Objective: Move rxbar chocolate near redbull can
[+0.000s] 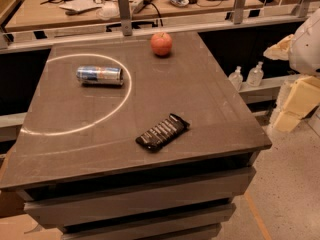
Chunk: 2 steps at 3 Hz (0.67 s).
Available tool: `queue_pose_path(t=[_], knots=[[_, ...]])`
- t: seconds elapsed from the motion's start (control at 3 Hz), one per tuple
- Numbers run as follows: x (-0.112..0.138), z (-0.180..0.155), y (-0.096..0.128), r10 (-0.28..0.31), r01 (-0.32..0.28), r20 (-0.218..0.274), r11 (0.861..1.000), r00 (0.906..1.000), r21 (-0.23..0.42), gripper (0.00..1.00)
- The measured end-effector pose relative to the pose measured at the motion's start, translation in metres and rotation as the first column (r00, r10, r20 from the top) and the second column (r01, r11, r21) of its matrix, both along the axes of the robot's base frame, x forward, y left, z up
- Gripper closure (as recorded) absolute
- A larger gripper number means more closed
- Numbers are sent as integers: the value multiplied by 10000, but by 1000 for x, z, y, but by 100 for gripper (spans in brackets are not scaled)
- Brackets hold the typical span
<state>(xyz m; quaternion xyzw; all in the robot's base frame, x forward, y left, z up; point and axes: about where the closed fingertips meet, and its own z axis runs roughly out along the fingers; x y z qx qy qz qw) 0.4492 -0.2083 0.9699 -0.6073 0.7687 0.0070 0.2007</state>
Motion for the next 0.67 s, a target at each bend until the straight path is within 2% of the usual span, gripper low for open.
queue_pose_path(t=[0.33, 0.67], knots=[[15, -20, 11, 612, -623, 120, 9888, 9981, 1359, 0], [30, -43, 46, 2646, -2749, 748, 9179, 9614, 2861, 0]])
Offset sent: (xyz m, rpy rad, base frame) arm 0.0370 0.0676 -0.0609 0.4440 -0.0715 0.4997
